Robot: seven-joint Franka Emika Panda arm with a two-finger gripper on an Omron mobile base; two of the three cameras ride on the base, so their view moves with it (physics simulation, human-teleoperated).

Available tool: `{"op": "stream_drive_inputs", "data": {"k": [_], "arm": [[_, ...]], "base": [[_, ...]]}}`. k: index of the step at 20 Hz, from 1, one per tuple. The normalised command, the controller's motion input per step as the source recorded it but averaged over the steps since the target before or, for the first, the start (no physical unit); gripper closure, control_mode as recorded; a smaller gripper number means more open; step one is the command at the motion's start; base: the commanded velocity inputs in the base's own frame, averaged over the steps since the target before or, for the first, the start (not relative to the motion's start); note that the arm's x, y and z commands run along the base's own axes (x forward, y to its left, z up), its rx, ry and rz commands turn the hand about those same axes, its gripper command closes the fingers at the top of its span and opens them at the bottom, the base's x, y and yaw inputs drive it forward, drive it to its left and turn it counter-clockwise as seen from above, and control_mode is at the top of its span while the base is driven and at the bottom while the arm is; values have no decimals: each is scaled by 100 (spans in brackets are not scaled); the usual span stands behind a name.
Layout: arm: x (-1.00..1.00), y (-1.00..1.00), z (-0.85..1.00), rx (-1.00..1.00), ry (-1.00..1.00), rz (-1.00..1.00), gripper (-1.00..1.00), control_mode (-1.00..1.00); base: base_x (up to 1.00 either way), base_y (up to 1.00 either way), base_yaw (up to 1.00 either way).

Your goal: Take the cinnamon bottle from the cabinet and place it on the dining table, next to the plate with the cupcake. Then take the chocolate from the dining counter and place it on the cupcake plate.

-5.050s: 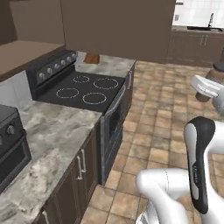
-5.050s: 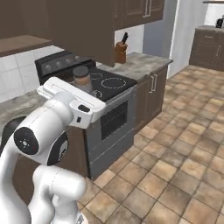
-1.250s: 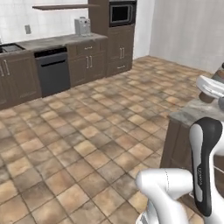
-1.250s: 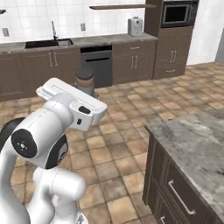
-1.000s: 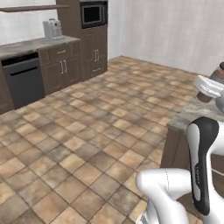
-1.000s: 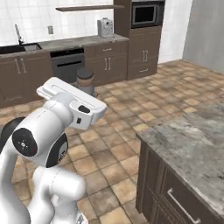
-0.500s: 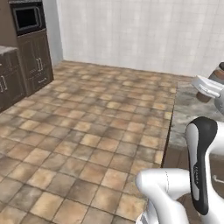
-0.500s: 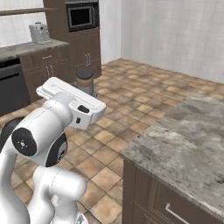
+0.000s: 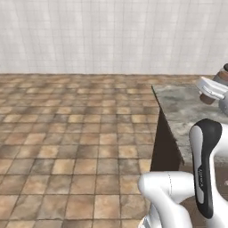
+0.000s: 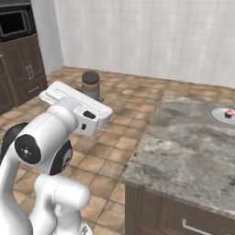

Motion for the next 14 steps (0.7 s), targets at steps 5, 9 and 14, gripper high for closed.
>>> {"op": "stream_drive_inputs", "data": {"k": [5,9,14], "arm": [[0,0,0,0,0,0,100,100],[0,0,0,0,0,0,100,100],[0,0,0,0,0,0,100,100]], "base": [[44,80,-53],[65,70,-56],[74,64,-57]]}}
